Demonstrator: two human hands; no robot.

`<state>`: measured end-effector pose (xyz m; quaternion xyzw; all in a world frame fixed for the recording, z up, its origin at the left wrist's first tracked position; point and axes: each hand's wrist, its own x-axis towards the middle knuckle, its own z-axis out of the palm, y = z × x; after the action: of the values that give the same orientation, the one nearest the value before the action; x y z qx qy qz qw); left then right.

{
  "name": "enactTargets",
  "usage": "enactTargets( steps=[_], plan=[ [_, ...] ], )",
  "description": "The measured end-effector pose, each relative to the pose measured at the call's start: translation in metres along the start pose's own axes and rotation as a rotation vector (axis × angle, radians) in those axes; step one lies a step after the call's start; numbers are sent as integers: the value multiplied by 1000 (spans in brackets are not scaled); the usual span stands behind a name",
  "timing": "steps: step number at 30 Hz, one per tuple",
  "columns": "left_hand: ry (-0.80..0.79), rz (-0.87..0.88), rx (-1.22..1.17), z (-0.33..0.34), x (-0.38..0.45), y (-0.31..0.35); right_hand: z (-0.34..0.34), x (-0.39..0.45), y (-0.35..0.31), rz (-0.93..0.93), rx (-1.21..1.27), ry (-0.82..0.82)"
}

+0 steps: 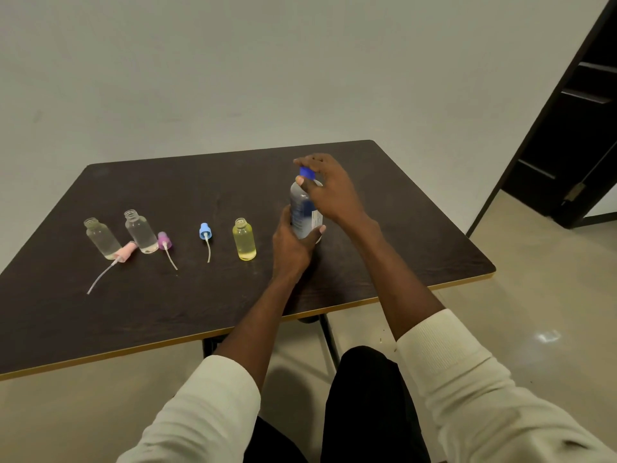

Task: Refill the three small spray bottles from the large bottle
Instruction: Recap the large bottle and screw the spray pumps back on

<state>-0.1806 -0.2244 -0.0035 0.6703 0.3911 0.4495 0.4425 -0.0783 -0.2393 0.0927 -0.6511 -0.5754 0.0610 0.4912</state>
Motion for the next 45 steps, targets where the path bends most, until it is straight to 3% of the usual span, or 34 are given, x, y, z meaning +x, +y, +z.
enactTargets(
  steps=[3,7,10,17,21,26,32,38,45],
  plan=[
    [4,-18,5,0,1,-1,-1,1,2,10,3,-41],
    [0,0,-1,1,1,-2,5,-4,5,31,106,168],
    [-4,-7,-6,0,1,-2,8,-3,4,47,108,208],
    [2,-13,1,0,0,0,-5,-3,1,70,65,-20],
    [7,-29,8,1,2,-1,-5,-4,3,21,77,53],
    [9,-32,25,1,2,-1,-3,3,1,111,165,157],
    [2,-22,22,0,1,1,-3,6,1,95,39,80],
    [15,-34,24,1,1,0,-18,3,4,52,95,-97],
    [15,-12,36,1,1,-1,-7,2,0,117,202,148]
  ],
)
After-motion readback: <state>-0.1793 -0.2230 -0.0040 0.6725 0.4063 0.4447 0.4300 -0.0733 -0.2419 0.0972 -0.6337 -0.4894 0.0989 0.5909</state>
